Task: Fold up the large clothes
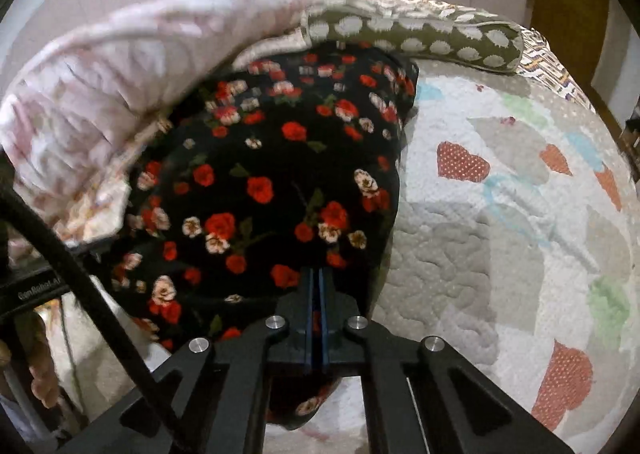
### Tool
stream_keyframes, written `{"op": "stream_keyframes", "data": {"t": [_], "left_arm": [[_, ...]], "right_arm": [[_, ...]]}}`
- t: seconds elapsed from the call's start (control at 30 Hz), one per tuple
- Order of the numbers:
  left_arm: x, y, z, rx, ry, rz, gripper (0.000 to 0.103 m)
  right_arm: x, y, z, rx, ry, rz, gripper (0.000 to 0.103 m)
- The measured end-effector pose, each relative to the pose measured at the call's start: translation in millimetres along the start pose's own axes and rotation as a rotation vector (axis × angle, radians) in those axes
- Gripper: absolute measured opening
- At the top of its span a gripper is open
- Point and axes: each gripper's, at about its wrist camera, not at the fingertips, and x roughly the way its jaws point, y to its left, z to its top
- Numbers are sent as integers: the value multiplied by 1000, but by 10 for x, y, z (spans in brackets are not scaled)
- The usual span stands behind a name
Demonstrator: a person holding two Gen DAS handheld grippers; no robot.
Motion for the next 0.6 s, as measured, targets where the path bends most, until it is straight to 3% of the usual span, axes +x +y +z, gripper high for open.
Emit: {"op": "stream_keyframes", "data": {"t": [0.07,0.13,0.17,0.23,0.4,0.6], "left_arm": [[-142,17,9,12,-42,-9,47],[-203,37,45,20,-72,-4,58],[-207,55,76,19,-82,-2,63],[-160,114,149,-1,-94,-21,64],[136,199,247,7,-77,-47,66],[556,231,152,-20,-36,-81,78]], "right_arm": [[-189,-98,-11,59,-74,64,29],[-339,-221,-10,127,-159,116,81],[-372,-290,-7,154,-194,119,88],[-326,-415,29,195,-217,124,92],[191,-720,121,328,-124,215,92],[694,-840,263,466,-107,441,96]]}}
